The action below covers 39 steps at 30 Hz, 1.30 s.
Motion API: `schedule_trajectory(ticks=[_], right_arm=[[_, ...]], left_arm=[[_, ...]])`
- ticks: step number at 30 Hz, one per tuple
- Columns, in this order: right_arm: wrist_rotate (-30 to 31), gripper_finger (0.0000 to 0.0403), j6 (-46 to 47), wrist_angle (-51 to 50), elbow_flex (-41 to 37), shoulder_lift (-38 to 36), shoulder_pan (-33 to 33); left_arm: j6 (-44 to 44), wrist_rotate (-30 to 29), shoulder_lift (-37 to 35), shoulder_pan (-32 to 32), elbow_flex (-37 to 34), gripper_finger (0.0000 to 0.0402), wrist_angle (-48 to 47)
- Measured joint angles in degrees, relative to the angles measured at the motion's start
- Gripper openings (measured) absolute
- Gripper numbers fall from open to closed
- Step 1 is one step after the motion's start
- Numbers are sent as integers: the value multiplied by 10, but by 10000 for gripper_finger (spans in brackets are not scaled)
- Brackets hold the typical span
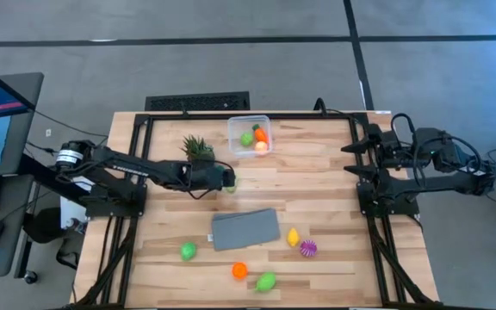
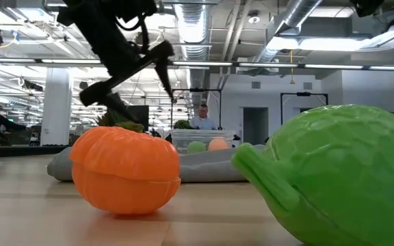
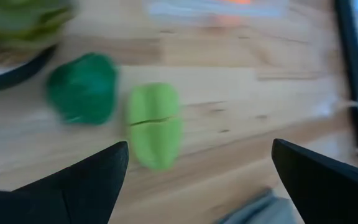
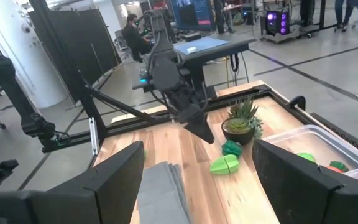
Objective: Pick and placing Produce into tupperware
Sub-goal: Put the starfruit into the bin
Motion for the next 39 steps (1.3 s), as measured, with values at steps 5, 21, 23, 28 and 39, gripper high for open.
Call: schedule_trajectory(ticks=[5, 21, 23, 28, 39], right_arm=[[1, 322, -7, 0, 0, 0, 0], [0, 322, 1, -10, 0, 2, 0], [0, 322, 5, -19, 0, 2, 0], [0, 322, 5, -28, 0, 2, 0], [0, 322, 4, -32, 0, 2, 0]], left_arm=[[-40, -2, 14, -1, 0, 387, -14], [3, 29, 197, 2, 169, 387, -136], [3, 22, 196, 8, 173, 387, -143], [2, 30, 196, 22, 173, 387, -155], [-2, 21, 196, 39, 173, 387, -162]])
